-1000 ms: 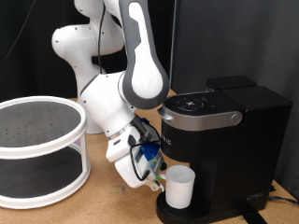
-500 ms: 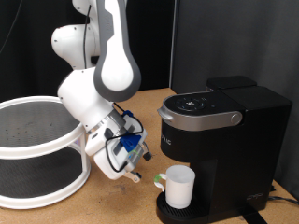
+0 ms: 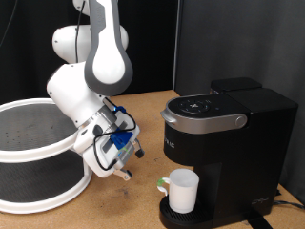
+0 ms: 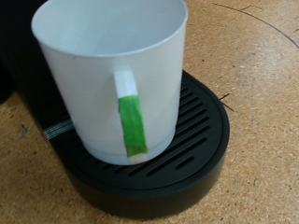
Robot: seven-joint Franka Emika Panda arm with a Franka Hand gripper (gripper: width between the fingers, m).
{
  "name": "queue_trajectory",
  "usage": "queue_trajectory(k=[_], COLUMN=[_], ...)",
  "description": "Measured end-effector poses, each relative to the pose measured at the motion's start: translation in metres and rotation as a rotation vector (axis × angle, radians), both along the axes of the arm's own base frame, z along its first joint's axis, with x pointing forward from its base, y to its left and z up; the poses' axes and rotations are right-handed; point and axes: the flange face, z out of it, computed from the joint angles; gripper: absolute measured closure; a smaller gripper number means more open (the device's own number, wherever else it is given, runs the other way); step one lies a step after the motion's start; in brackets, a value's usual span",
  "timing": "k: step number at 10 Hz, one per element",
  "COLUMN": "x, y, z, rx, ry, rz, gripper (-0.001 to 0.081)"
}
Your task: Make a cup of coffee with the keurig machine
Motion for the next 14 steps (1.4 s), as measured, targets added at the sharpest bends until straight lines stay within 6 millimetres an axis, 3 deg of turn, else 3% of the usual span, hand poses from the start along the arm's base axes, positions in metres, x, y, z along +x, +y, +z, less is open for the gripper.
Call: queue_trajectory(k=[4,8,14], x=[-0.006,-0.003,-0.002], y=[-0.014,-0.028,-0.031], z=[0.013,0.054,0.116], rx=[0.008,0.051,0.117], ry=[-0.085,-0.123,-0.152], rz=[0.020,-0.002,0.021], gripper=[0.0003,0.0003,0.0003])
